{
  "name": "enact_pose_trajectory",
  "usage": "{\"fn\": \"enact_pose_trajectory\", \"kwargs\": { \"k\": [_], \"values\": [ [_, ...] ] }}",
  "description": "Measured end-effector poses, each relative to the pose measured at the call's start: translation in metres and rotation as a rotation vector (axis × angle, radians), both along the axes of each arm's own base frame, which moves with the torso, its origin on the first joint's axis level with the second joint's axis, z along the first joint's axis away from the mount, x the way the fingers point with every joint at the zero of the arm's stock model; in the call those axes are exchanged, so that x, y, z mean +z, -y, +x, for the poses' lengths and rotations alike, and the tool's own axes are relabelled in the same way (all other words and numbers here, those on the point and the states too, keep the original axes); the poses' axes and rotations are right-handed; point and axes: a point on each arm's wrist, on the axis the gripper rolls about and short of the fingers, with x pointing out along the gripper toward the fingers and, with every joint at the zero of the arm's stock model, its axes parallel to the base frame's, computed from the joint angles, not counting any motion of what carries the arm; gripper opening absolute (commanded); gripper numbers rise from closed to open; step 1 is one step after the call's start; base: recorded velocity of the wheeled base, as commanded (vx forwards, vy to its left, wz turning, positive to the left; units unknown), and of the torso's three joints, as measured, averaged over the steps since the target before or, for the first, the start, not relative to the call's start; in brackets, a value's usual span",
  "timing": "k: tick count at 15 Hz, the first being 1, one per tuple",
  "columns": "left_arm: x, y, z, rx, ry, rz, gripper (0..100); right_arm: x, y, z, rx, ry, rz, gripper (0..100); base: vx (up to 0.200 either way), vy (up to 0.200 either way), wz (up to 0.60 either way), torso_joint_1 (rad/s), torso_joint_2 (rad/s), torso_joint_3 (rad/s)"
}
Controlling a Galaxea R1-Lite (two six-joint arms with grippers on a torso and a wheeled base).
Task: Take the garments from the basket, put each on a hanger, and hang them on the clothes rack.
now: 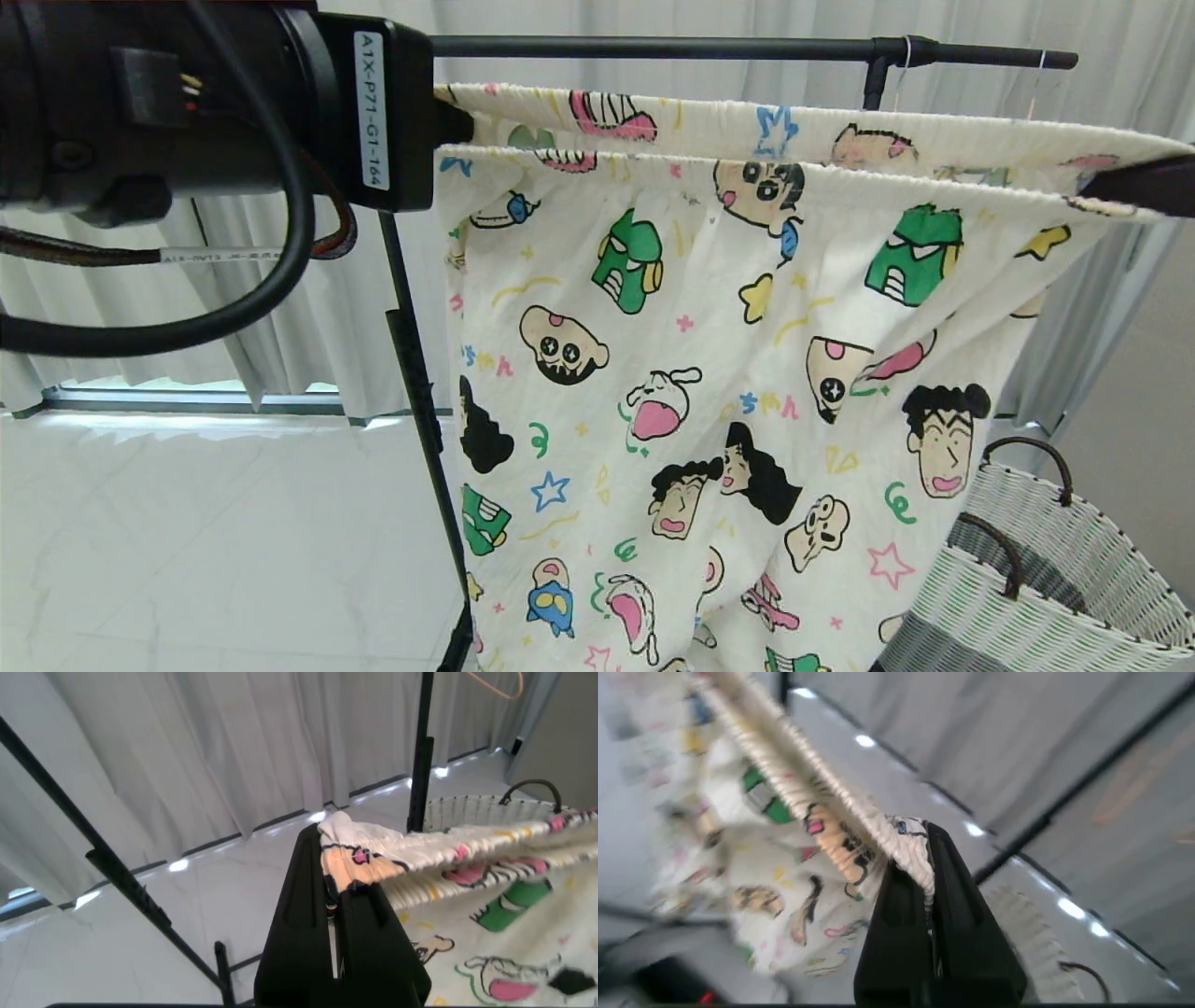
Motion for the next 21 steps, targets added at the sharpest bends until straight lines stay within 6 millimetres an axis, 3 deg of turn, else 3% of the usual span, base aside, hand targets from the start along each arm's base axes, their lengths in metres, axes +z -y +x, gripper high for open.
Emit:
{"fn": "enact_pose_trajectory", "kwargs": {
  "k": [4, 8, 16, 18, 21],
  "values": [
    [0.009, 0.019, 0.008, -0.029, 0.017, -0.025, 0, -0.002, 0.010, -0.034, 0.299, -0.073, -0.016, 0, 0.000, 0.000, 0.00, 0.000, 0.00, 0.000],
    [0.014, 0.037, 0.013, -0.059, 0.029, -0.039, 0, -0.007, -0.001, -0.053, 0.575, -0.126, -0.027, 0, 0.000, 0.000, 0.00, 0.000, 0.00, 0.000],
    [0.007, 0.042, 0.012, -0.069, -0.009, -0.002, 0, -0.008, -0.003, -0.054, 0.588, -0.128, -0.034, 0, 0.000, 0.000, 0.00, 0.000, 0.00, 0.000],
    [-0.001, 0.033, 0.001, -0.069, -0.107, 0.050, 0, -0.008, -0.002, -0.051, 0.521, -0.116, -0.042, 0, 0.000, 0.000, 0.00, 0.000, 0.00, 0.000],
    [-0.006, 0.003, -0.029, -0.045, -0.283, 0.078, 0, -0.006, -0.002, -0.036, 0.344, -0.064, -0.043, 0, 0.000, 0.000, 0.00, 0.000, 0.00, 0.000]
  ]
}}
